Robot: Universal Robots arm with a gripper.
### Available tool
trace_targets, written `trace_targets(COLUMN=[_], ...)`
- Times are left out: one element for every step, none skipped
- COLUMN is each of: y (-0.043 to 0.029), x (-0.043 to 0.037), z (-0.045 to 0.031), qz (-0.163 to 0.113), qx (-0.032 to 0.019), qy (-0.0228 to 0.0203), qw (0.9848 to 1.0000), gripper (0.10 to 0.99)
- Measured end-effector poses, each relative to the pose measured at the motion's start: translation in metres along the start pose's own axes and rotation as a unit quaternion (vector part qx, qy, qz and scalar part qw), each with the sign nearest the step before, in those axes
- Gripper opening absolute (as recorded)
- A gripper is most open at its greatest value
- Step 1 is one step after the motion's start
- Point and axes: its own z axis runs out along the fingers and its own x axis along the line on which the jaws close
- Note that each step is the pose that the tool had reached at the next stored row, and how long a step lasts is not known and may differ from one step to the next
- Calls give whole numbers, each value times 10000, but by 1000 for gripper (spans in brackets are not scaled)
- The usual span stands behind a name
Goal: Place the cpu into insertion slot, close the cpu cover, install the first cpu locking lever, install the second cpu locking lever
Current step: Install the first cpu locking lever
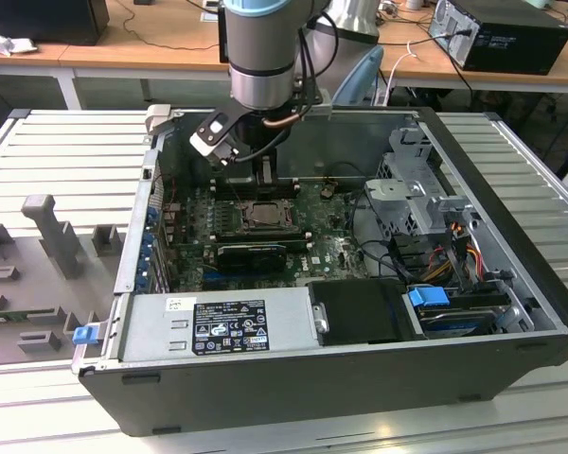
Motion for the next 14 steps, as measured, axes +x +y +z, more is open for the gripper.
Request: trace_targets(y=[1,1,1,1,2,3,3,5,6,7,9,11,12,13], x=[0,1,1,1,2,2,3,4,5,6,8,9,10,11], z=[-7,-13,-19,-25,-42,-56,-70,-93,-114,-134,-166,-202,-224,-246], qz=[0,0,0,0,0,0,0,0,0,0,0,0,0,0], qx=[0,0,0,0,0,0,0,0,0,0,0,0,0,0], qy=[0,0,0,0,0,0,0,0,0,0,0,0,0,-1], qw=[10000,10000,10000,10000,10000,10000,10000,10000,10000,10000,10000,10000,10000,10000], gripper=[106,106,106,106,106,106,106,106,106,106,106,106,106,106])
